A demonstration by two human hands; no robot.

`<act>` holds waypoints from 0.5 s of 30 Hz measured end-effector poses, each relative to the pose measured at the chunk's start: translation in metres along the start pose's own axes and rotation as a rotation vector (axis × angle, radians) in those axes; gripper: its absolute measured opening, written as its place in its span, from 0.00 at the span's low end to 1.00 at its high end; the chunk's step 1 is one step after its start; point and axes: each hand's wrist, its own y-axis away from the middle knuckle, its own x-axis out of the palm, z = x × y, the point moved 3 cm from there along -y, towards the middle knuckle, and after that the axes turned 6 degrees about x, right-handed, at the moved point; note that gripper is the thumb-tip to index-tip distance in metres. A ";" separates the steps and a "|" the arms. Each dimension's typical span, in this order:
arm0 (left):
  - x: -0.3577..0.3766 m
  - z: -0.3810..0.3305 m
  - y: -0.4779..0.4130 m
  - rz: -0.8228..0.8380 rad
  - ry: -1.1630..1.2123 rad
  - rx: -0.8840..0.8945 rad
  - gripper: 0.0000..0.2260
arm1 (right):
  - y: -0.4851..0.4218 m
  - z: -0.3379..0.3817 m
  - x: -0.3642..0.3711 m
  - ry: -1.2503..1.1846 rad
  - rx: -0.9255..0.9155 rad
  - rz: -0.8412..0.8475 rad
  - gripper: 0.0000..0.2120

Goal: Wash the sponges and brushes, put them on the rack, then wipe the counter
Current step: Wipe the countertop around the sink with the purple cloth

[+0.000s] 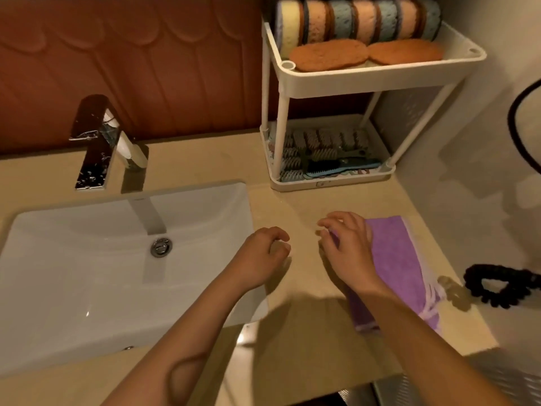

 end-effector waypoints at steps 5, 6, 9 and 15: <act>0.017 0.008 0.024 -0.001 -0.083 0.061 0.14 | 0.025 -0.055 -0.022 0.427 0.207 0.020 0.28; 0.021 0.009 0.028 -0.007 -0.096 0.072 0.14 | 0.031 -0.066 -0.021 0.492 0.248 0.092 0.33; 0.030 0.010 0.038 0.001 -0.154 0.119 0.16 | 0.049 -0.088 -0.012 0.527 0.330 0.243 0.33; 0.057 0.002 0.049 0.078 -0.243 0.154 0.22 | 0.067 -0.078 0.000 0.496 0.398 0.206 0.25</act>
